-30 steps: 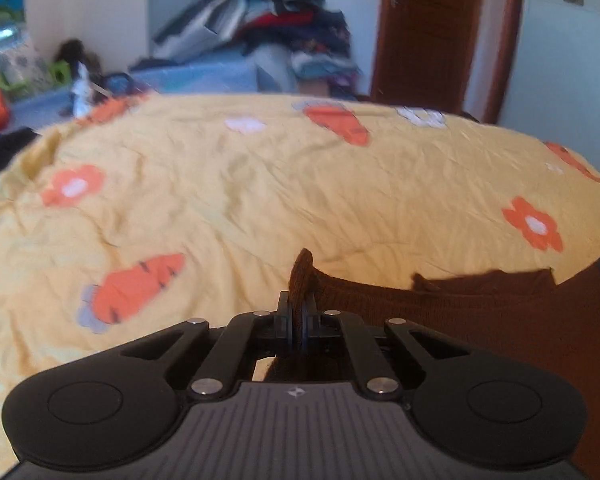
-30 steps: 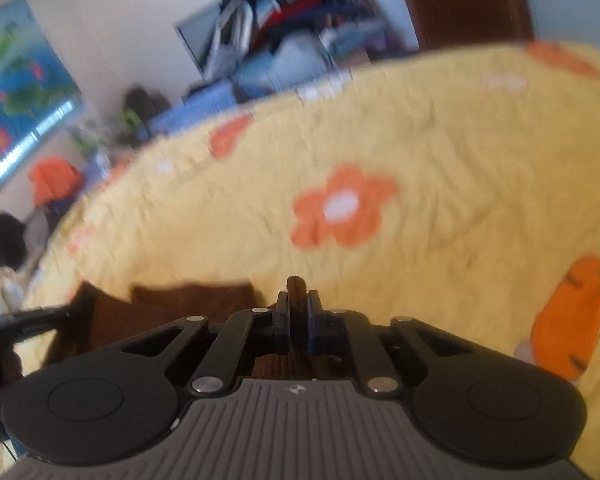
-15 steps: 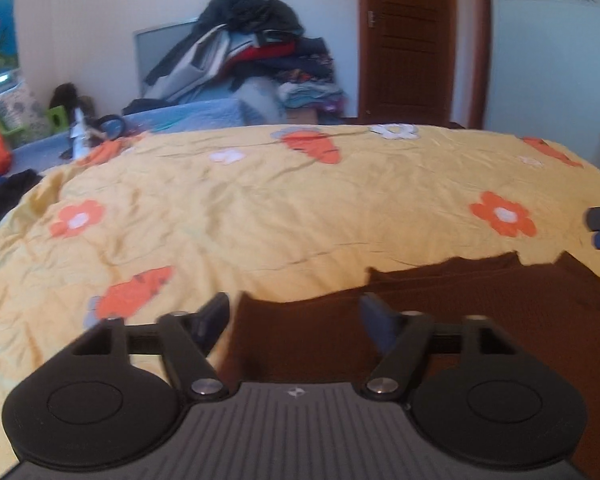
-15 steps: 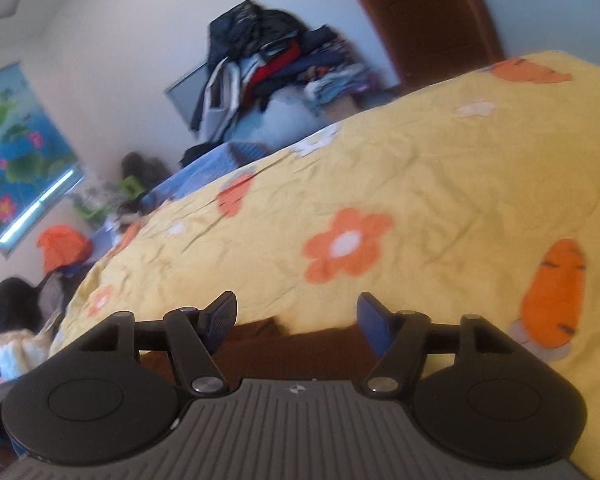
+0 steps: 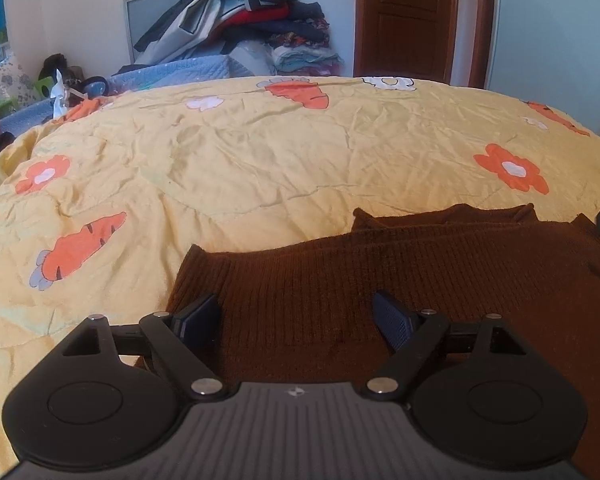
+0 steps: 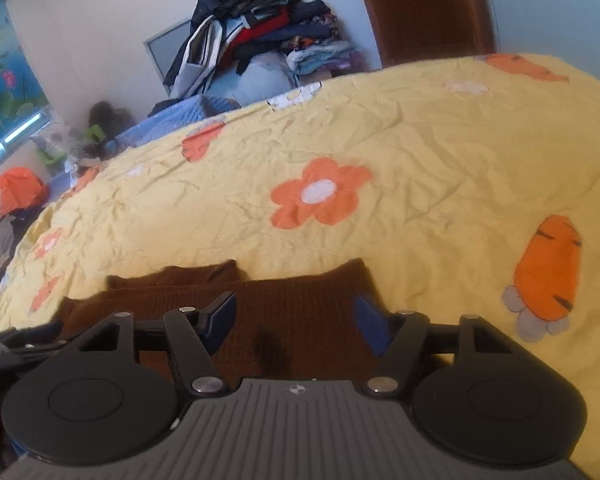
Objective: Fold small clothes
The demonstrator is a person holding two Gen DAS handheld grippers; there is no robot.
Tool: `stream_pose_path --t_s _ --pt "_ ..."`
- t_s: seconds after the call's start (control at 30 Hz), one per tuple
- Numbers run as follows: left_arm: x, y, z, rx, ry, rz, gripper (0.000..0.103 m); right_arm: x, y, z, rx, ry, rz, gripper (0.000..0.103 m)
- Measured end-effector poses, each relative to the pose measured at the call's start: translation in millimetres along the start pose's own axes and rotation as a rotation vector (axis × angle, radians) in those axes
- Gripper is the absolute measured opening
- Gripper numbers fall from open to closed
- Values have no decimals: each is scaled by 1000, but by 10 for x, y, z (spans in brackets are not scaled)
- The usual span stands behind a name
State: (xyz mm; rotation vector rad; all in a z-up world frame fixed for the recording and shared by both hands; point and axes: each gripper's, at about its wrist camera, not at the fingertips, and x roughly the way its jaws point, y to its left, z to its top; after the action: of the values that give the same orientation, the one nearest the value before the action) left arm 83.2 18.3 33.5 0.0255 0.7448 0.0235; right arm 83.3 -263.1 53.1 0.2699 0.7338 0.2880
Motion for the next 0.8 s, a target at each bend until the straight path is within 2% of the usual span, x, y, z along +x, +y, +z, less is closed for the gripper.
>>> stream_pose_path --t_s 0.03,0.1,0.2,0.23,0.27,0.4,0.53,0.63,0.7,0.73,0.77,0.8 --pt "-2 3 -2 -2 0 -1 85 -84 80 -20 -20 -16 28 75" --pt "-8 -7 -6 -2 -1 0 85 -156 203 -78 -62 -21 54 92" --pt "-6 -6 -6 -3 -2 -1 85 54 223 -231 -142 56 -26 95" --pt "-6 -7 -6 -3 -2 -2 85 104 196 -325 -188 32 -27 96" --pt "-7 -4 -6 -3 -3 -1 85 124 200 -421 -247 1 -13 103" --pt "0 -10 -1 -10 0 -2 87 204 415 -464 -351 36 -106 103" --pt "-2 -17 -1 -12 -1 -2 87 86 465 -398 -290 42 -125 100" --pt "0 -24 4 -13 -1 0 88 -84 621 -453 -283 32 -57 103" --pt "5 -10 8 -19 2 10 91 5 717 -580 -358 82 -77 103" --pt "4 -6 9 -21 2 18 92 50 691 -659 -382 77 -72 103" --pt "-3 -7 5 -21 1 31 93 38 622 -697 -370 36 -37 103" --pt "-19 -11 4 -20 -2 50 93 29 580 -668 -348 38 -17 103"
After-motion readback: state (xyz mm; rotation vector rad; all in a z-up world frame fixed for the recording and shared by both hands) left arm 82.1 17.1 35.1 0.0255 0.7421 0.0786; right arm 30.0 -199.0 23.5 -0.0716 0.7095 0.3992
